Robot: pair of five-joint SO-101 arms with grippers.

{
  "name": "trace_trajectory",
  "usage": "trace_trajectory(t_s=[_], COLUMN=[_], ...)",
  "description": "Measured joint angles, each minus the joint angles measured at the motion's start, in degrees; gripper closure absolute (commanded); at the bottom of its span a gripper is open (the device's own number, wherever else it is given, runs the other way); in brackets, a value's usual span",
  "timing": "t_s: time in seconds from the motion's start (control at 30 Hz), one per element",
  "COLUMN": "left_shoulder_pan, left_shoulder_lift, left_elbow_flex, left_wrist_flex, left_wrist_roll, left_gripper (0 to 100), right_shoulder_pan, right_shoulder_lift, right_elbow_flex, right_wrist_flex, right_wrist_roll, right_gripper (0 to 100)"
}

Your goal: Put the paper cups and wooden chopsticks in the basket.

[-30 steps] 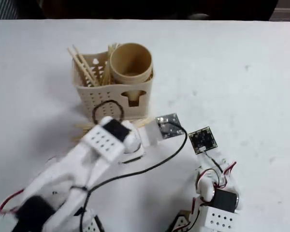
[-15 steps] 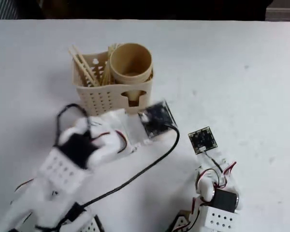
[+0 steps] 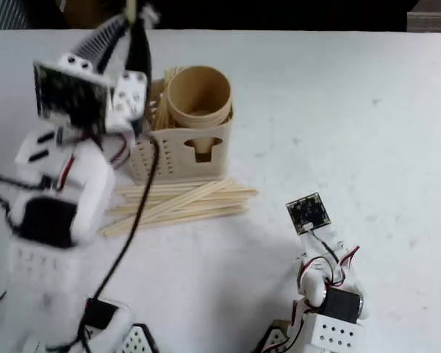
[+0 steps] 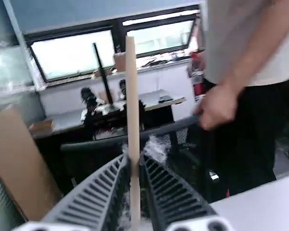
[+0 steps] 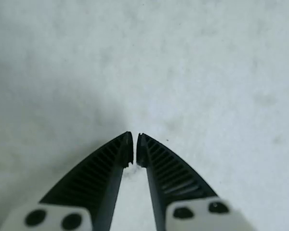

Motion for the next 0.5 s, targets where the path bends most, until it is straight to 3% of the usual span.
trace_trajectory(t_s=[0.13, 0.5], left_shoulder_pan=[-4.92, -6.15], left_shoulder_lift=[7.21, 19.16], left_elbow_flex=[0.09, 1.05], left_wrist_flex=[-5.01, -6.07], left_wrist_roll=[6.07, 6.95], left_gripper=[98, 98], right_shoulder_pan=[0.0, 0.0], right_shoulder_lift=[0.0, 0.0], right_elbow_flex=[0.0, 0.0], right_wrist_flex=[0.0, 0.0], right_wrist_roll=[0.0, 0.0], right_gripper=[96.6, 96.6])
